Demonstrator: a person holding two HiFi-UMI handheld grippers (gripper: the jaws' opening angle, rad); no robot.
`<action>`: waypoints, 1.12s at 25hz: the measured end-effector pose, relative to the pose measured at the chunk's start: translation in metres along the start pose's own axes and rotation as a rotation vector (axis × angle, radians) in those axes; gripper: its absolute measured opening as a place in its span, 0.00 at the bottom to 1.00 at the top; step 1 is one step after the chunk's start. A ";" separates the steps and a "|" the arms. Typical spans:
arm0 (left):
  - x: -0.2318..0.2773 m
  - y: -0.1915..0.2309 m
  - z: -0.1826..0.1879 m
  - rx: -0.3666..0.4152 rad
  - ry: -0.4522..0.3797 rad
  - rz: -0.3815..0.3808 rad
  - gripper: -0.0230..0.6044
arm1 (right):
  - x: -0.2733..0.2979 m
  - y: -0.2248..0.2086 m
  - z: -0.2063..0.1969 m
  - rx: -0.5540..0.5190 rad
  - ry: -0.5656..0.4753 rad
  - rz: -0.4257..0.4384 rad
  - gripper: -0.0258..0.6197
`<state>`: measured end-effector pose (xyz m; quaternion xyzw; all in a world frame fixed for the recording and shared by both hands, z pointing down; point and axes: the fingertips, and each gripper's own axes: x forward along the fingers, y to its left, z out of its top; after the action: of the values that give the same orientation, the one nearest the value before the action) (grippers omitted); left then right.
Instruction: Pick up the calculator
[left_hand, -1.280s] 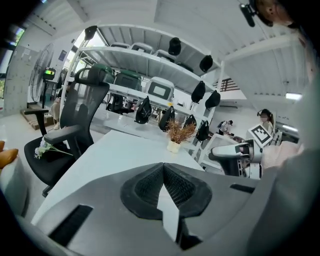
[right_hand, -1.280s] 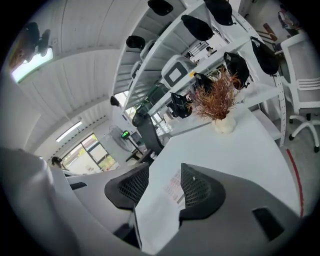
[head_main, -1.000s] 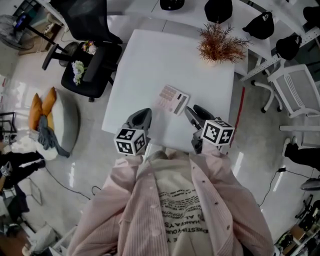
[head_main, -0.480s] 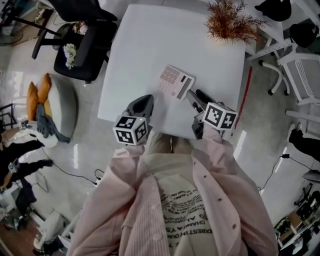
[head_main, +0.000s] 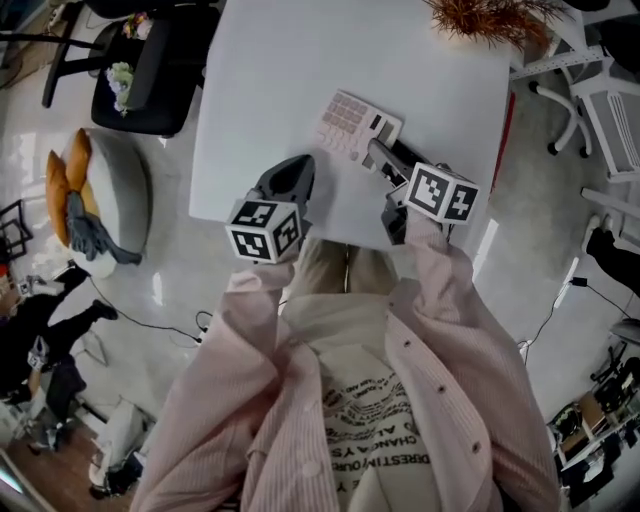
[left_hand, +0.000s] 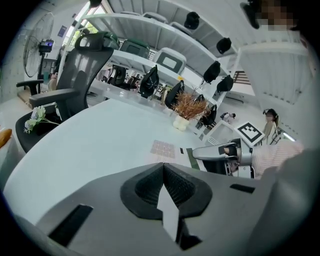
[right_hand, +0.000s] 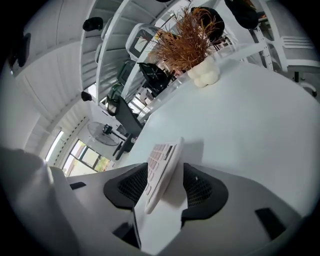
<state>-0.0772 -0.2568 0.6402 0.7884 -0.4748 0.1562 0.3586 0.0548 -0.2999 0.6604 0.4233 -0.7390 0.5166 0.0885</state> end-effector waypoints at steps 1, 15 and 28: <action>0.001 0.000 -0.001 0.000 0.002 -0.003 0.04 | 0.002 0.000 -0.001 0.002 0.006 -0.003 0.34; 0.005 0.014 0.001 -0.017 0.002 -0.003 0.04 | 0.026 0.002 -0.011 0.064 0.066 0.000 0.33; 0.010 0.012 -0.001 -0.018 0.013 -0.010 0.04 | 0.027 -0.008 -0.012 0.212 0.080 0.016 0.21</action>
<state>-0.0823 -0.2659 0.6518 0.7866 -0.4699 0.1551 0.3693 0.0402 -0.3050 0.6865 0.4035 -0.6794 0.6090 0.0685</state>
